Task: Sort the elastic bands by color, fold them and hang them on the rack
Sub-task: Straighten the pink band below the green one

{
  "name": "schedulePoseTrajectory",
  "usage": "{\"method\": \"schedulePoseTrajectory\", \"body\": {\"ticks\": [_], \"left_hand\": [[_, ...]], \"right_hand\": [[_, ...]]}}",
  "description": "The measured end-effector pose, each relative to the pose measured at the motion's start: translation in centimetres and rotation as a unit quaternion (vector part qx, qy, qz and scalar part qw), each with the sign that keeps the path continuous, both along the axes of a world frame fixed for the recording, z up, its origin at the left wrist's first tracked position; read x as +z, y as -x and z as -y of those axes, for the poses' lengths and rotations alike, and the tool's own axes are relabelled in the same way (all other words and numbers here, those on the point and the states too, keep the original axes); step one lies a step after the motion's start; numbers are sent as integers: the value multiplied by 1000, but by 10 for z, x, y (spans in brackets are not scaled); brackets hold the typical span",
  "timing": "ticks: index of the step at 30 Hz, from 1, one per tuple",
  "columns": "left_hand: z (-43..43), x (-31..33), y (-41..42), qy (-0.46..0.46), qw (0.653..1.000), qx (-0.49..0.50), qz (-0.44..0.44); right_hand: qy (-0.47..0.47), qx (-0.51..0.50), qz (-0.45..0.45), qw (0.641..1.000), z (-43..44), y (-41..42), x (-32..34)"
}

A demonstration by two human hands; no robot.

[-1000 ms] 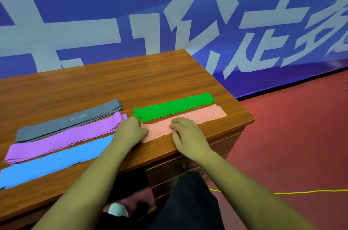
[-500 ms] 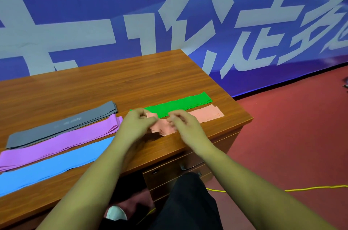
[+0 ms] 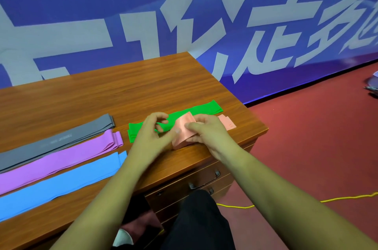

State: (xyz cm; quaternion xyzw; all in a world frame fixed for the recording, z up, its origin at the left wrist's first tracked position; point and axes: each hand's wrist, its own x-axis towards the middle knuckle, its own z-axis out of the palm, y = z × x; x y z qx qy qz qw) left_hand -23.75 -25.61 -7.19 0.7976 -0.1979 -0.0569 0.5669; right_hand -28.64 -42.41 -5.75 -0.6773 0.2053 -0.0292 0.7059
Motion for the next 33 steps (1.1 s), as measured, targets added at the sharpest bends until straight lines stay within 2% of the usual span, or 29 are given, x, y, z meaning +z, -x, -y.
{"method": "schedulePoseTrajectory", "body": {"ticks": [1, 3, 7, 11, 14, 17, 24, 29, 33], "left_hand": [[-1, -4, 1, -32, 998, -29, 42], [5, -8, 2, -67, 992, -81, 65], [21, -17, 0, -52, 993, -104, 31], [26, -26, -2, -47, 994, -98, -11], [28, -28, -1, -64, 993, -101, -6], [23, -27, -2, -91, 989, -113, 10], [6, -26, -7, -239, 957, -118, 119], [4, -34, -1, -244, 956, -106, 122], [4, -38, -1, -239, 953, -99, 160]], "right_hand": [[2, 6, 8, 1000, 3, -1, 4], [8, 24, 22, 999, 7, -1, 12], [-35, 61, 43, 997, 14, -1, 28], [-56, 48, 42, 996, 27, -3, 36], [-89, 23, 31, 995, 37, -5, 35], [-83, 2, 9, 997, 41, -6, 32], [17, -25, -60, 998, 46, -9, 13], [220, -26, -90, 971, 53, -15, -3], [313, -26, -76, 947, 59, -15, -11]]}}
